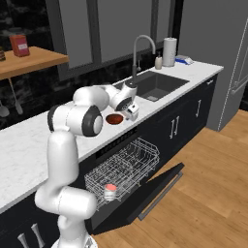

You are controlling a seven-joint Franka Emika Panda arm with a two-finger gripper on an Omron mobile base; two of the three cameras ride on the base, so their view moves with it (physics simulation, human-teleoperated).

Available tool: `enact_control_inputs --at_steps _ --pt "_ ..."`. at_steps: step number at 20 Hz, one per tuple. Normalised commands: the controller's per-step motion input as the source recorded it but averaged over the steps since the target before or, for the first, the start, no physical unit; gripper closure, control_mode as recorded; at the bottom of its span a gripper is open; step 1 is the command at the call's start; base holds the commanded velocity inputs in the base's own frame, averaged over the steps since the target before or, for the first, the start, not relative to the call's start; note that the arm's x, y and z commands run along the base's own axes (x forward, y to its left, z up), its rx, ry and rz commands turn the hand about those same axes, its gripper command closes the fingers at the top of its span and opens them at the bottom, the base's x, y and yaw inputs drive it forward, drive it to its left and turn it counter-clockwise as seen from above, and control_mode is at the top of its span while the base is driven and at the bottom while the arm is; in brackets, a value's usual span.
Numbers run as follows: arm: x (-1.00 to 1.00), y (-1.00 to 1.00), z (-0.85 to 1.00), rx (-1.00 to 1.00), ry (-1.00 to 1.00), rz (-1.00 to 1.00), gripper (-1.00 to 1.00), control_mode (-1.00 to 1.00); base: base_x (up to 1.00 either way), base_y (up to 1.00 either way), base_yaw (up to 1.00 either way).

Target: Pick up the cup and bowl from the counter, place them in the dishwasher, and close the dishwasher door.

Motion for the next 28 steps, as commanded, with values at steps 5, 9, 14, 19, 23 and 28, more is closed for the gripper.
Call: enact_control_inputs --at_steps 5,9,14,19,23,28 --pt "0.13 0.16 -0.23 -0.01 0.0 0.07 -1.0 -1.0 0.0 0.0 0.0" --pt "0.21 0.03 -0.22 -0.01 0.0 0.01 -1.0 -1.0 0.0 0.0 0.0" --pt "0.36 0.0 -0.25 -0.03 0.01 0.0 -1.0 -1.0 0.0 0.0 0.0" --pt "0.57 0.04 -0.15 -0.05 0.08 0.0 -1.0 -1.0 0.0 0.0 0.0" --pt "0.49 0.14 -0.07 -0.05 0.09 0.0 -1.0 -1.0 0.0 0.0 0.0" --pt "0.34 0.11 -0.13 -0.05 0.09 0.0 -1.0 -1.0 0.0 0.0 0.0"
